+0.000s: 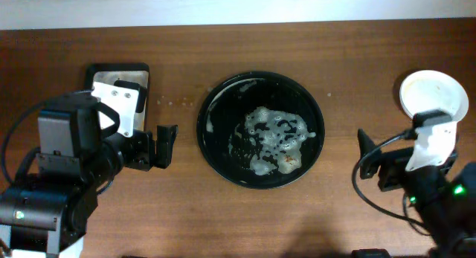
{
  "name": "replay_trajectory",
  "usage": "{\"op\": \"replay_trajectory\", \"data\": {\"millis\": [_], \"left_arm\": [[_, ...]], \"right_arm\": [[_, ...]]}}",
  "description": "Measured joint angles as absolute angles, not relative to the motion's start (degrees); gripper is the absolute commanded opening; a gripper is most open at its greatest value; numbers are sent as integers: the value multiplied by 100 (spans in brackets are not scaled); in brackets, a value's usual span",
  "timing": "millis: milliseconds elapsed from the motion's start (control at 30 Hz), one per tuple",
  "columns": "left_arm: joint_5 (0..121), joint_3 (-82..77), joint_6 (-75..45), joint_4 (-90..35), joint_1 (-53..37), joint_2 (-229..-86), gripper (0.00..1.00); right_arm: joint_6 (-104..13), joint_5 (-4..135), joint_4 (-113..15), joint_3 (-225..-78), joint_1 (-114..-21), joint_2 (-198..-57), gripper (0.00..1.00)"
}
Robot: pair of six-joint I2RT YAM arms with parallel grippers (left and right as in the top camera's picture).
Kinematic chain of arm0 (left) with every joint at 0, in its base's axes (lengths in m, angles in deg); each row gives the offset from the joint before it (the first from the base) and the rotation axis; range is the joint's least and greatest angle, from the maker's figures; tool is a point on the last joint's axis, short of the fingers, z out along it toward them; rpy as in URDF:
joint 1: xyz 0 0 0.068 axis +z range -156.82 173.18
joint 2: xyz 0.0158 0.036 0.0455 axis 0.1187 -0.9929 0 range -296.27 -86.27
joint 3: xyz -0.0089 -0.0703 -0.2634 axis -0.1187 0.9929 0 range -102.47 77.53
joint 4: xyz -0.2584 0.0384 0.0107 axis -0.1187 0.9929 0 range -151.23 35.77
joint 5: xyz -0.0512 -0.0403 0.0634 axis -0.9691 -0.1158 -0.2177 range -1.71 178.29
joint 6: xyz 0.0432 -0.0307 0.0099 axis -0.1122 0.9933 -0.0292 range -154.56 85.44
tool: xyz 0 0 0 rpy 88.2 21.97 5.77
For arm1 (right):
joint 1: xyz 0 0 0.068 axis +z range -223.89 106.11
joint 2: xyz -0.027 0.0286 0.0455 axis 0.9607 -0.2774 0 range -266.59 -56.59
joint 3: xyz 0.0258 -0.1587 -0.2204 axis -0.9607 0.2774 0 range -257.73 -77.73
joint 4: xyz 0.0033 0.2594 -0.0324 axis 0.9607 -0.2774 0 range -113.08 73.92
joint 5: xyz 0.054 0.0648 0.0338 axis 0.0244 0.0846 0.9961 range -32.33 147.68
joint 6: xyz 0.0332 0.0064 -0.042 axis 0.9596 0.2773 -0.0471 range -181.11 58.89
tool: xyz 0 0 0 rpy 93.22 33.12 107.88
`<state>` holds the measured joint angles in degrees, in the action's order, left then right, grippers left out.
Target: Clean dirty plates on tray and stack at the side
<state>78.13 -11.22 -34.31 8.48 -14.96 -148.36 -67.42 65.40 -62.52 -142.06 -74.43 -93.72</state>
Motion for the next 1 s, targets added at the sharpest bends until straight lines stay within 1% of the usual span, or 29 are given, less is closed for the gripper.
{"op": "replay_trajectory", "data": {"millis": [67,167,300,467,667,767,1000], "left_arm": [[7815,-1122,-3429,846,-1496,-14836,99],[7815,-1122,-3429,844,-1496,-14836,99],[7813,-1122,-3429,853,-1496,-14836,99],[7813,-1122,-3429,848,-1496,-14836,99],[7813,-1122,-3429,848,-1496,-14836,99],[7813,-1122,-3429,850,-1496,-14836,99],[7813,-1122,-3429,846,-1496,-14836,99]], "right_arm": [[-6784,6520,-5729,-13304,-7506,-8882,99],[-6825,6518,-5364,-12119,-7511,-8047,99],[-6856,6518,-4717,-10748,-7511,-6930,99],[-6858,6523,-3758,-9284,-7511,-5872,99],[-6856,6566,-2785,-8392,-7511,-5750,99],[-6860,6569,-2097,-8047,-7511,-5739,99],[-6858,6569,-1972,-7857,-7511,-5739,99]]}}
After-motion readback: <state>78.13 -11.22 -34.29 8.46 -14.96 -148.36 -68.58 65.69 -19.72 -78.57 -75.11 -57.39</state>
